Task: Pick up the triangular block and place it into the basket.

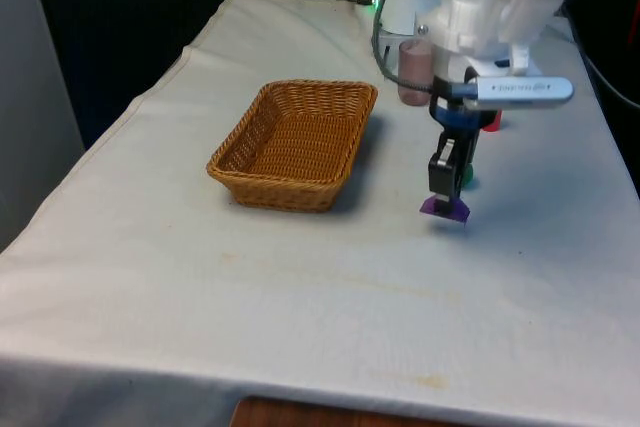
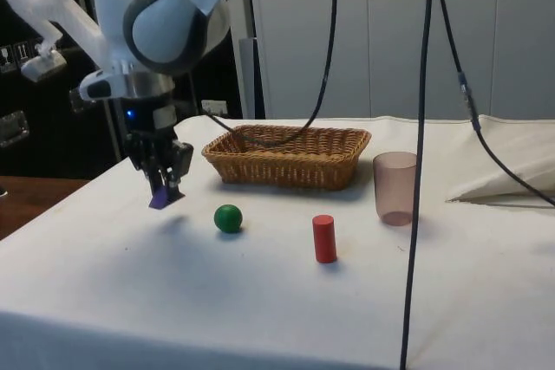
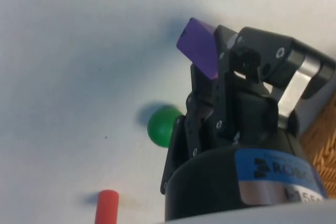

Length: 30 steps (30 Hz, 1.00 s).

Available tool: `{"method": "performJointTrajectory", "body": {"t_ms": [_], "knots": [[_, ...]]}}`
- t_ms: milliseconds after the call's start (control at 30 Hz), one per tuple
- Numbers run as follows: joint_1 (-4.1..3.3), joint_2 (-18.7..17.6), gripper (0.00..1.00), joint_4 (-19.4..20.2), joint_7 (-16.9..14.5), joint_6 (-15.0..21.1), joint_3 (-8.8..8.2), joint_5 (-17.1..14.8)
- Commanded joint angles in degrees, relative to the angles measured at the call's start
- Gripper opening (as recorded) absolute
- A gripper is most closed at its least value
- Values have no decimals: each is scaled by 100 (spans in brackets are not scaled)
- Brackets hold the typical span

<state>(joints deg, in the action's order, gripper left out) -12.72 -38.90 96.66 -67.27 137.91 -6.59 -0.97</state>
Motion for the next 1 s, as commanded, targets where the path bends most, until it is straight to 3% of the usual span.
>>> {"method": "performJointTrajectory", "body": {"t_ms": [0,433,967], "knots": [[-11,74,33,34,0,-17,-17,23],[-6,470,33,57,0,-424,-17,29],[-11,1175,33,900,-183,-298,-235,149]]}}
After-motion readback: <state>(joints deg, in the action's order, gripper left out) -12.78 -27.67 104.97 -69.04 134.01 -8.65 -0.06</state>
